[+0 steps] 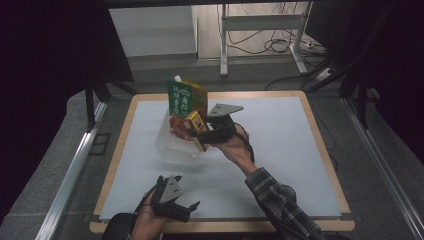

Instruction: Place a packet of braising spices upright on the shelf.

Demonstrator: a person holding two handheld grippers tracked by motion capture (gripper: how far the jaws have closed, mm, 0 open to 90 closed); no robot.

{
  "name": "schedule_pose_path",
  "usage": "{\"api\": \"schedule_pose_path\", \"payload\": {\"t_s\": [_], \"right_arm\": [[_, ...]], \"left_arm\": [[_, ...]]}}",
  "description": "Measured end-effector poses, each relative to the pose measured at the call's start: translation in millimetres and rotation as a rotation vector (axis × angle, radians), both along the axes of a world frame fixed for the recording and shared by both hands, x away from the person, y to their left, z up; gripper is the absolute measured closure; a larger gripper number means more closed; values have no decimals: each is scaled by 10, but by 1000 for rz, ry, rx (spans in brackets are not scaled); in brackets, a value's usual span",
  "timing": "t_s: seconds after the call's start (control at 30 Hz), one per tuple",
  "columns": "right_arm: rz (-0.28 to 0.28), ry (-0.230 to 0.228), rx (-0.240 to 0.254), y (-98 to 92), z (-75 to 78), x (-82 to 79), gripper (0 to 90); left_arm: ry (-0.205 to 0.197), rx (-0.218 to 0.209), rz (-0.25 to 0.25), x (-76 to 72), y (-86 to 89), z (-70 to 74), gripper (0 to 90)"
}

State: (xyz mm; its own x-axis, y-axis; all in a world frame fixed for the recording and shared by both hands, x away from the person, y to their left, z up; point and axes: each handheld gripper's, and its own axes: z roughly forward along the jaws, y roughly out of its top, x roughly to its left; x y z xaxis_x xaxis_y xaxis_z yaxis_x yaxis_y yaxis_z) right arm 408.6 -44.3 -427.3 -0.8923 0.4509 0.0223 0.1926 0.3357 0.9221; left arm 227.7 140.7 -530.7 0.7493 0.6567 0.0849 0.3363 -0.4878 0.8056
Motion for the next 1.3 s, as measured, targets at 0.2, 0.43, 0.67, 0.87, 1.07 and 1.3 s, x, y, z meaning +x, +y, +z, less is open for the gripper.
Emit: {"api": "schedule_pose_path", "payload": {"t_s": [0.2, 0.43, 0.67, 0.87, 1.07, 1.3], "right_arm": [[11, -5, 14, 166, -62, 29, 319], [19, -4, 31, 300, -122, 45, 319], [25, 5, 58, 458, -179, 48, 319], [26, 5, 62, 561, -234, 34, 319], [19, 8, 40, 589, -354, 22, 321], [11, 18, 33, 505, -447, 18, 322]], "left_arm": [[0, 1, -2, 0, 1, 2, 0], [1, 2, -5, -1, -3, 0, 0], [-1, 5, -11, -3, -6, -1, 0], [2, 8, -13, -5, -11, -5, 0], [4, 9, -16, -5, -14, -8, 1], [5, 13, -20, -5, -20, -12, 1]]}}
